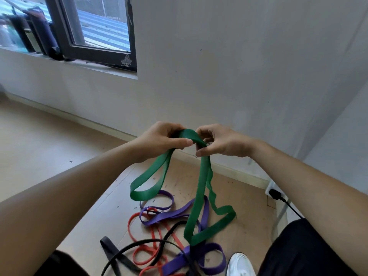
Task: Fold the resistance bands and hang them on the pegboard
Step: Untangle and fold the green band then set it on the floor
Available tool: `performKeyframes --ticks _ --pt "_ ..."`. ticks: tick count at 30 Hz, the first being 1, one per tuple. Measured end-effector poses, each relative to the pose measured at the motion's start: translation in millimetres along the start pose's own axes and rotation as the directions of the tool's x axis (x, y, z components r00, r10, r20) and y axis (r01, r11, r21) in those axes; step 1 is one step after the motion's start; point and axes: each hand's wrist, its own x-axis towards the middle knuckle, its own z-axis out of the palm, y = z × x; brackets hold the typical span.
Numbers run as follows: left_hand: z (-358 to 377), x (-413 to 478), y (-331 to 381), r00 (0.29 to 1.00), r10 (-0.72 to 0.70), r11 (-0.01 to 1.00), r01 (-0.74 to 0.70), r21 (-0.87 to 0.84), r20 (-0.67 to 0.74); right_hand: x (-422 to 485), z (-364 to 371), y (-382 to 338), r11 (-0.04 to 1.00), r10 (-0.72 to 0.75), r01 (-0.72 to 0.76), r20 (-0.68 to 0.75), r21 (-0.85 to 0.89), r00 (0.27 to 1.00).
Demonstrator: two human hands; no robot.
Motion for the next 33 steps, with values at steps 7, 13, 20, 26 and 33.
performKeyframes --ticks 7,13,20,26,33 --pt "-22 -9 9 0.995 0.006 0.988 -0.021 -0.156 -0.095 9 6 25 0.98 0.114 -0.106 0.039 -0.17 0.993" --pt "-40 -12 -2 0.987 -0.036 0.976 0.001 -0.218 -0.156 6 -6 30 0.969 0.139 -0.14 -0.016 -0.204 0.99" --pt "-55 -17 -23 0.984 -0.128 0.983 0.11 -0.145 -0.121 -7 -28 8 0.998 -0.012 -0.004 -0.28 -0.055 0.96" --pt "-42 -11 -11 0.99 -0.1 0.989 0.087 -0.119 -0.104 -11 -29 -34 0.972 -0.186 0.232 -0.48 0.038 0.858" --pt "-21 -3 12 0.995 0.026 0.983 -0.044 -0.18 -0.099 -6 -6 -57 0.959 -0.277 0.241 -0.336 -0.145 0.9"
